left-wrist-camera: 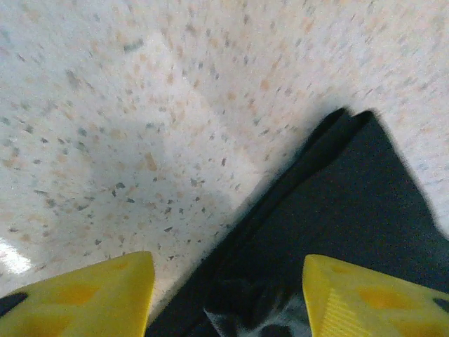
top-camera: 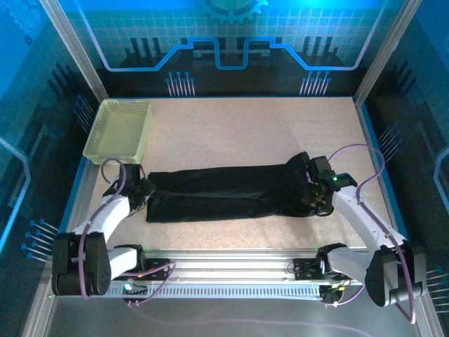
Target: Fold the inside-out t-shirt
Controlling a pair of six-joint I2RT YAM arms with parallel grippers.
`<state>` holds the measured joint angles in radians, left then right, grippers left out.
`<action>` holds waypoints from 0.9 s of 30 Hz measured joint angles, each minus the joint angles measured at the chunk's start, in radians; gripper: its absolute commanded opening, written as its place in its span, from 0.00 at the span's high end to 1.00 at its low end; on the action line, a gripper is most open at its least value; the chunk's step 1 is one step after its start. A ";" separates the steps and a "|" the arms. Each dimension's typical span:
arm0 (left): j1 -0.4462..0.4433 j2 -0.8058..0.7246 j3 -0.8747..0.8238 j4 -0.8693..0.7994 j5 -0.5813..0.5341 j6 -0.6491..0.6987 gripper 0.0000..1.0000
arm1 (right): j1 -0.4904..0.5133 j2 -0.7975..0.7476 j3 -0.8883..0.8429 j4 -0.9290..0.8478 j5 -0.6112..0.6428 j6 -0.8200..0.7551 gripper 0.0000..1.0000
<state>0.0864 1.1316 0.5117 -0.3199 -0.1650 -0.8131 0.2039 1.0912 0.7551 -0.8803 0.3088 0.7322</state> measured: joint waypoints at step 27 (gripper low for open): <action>-0.121 0.260 0.093 0.091 0.137 -0.019 0.46 | -0.061 0.516 0.121 0.424 -0.283 -0.069 0.48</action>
<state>-0.0341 1.3914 0.6044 -0.2291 -0.0277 -0.8322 0.1432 1.6070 0.8764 -0.4561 0.0254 0.6632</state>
